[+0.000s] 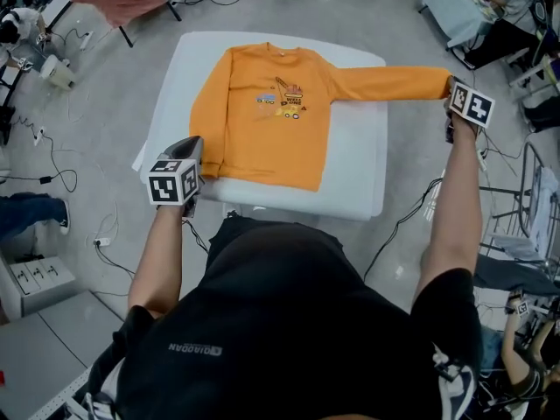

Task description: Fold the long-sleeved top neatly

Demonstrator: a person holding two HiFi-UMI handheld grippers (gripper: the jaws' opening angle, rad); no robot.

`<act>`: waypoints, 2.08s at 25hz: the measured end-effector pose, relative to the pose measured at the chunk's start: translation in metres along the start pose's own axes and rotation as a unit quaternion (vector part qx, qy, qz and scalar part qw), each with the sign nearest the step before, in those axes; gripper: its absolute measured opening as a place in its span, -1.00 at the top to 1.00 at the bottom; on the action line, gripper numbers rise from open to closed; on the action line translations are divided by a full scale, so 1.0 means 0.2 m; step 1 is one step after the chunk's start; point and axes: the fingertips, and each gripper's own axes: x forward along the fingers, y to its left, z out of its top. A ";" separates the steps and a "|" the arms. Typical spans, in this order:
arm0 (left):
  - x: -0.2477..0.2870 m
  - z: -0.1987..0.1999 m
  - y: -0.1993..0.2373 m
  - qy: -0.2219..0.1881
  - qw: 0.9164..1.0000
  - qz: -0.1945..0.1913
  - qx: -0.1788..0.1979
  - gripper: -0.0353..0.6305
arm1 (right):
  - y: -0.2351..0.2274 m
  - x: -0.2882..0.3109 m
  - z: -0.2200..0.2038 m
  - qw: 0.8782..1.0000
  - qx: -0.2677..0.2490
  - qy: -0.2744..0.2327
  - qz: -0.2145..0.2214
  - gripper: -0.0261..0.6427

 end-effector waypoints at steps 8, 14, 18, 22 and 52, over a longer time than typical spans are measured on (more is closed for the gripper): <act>0.13 0.10 0.13 0.006 0.999 -0.041 0.010 0.88 | 0.58 -0.03 -0.01 0.990 0.022 0.061 0.129 0.86; 0.20 0.19 0.18 0.001 0.996 -0.080 0.026 0.88 | 1.08 -0.06 0.11 0.974 0.016 0.083 0.209 0.86; 0.22 0.20 0.27 -0.001 0.996 -0.089 0.020 0.88 | 1.42 -0.06 0.23 0.963 0.018 0.077 0.256 0.85; 0.22 0.20 0.36 -0.002 0.996 -0.091 0.011 0.88 | 1.74 0.01 0.29 0.957 -0.002 0.084 0.277 0.85; 0.03 -0.11 0.91 0.044 0.997 -0.060 -0.001 0.88 | 2.86 0.68 -0.10 0.949 -0.014 0.153 0.276 0.84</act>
